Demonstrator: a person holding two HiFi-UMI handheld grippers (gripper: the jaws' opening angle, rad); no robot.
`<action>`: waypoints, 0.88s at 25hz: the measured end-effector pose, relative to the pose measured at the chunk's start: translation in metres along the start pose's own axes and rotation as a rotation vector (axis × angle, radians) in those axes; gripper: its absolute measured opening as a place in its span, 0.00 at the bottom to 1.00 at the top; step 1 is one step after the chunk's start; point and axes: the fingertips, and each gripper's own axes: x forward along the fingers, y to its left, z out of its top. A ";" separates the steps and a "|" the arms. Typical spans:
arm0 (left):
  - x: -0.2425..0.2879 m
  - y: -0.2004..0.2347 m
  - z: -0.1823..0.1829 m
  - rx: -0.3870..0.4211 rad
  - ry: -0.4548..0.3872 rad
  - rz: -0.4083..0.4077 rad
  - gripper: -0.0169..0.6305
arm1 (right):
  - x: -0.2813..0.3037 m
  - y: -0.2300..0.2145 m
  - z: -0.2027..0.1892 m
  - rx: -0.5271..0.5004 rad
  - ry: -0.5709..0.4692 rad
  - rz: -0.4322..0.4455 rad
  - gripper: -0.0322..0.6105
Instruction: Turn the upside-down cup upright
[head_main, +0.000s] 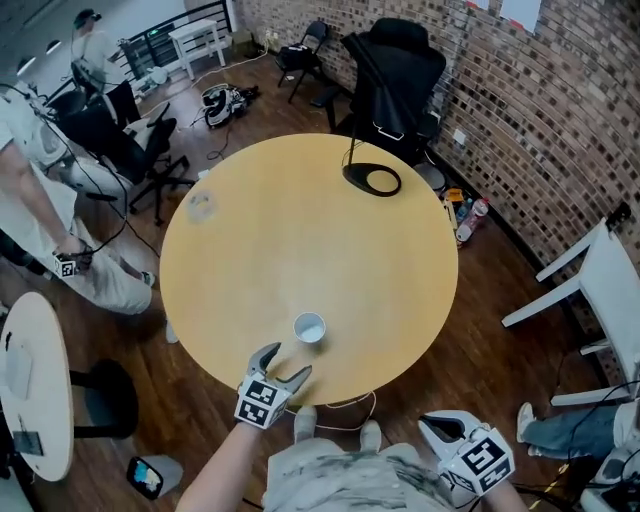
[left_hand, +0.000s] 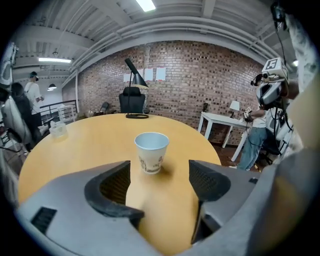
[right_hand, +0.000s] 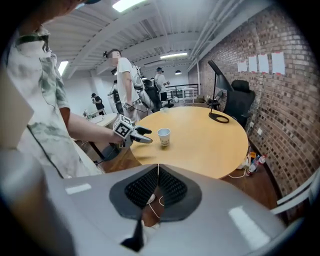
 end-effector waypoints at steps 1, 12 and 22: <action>-0.017 -0.005 -0.004 -0.020 0.014 0.032 0.58 | 0.000 -0.001 -0.004 -0.003 -0.011 0.023 0.06; -0.183 -0.151 -0.005 -0.157 0.085 0.150 0.55 | -0.020 0.040 -0.036 -0.104 -0.084 0.229 0.07; -0.334 -0.256 -0.032 -0.197 -0.137 -0.012 0.52 | -0.054 0.192 -0.067 -0.136 -0.172 0.158 0.10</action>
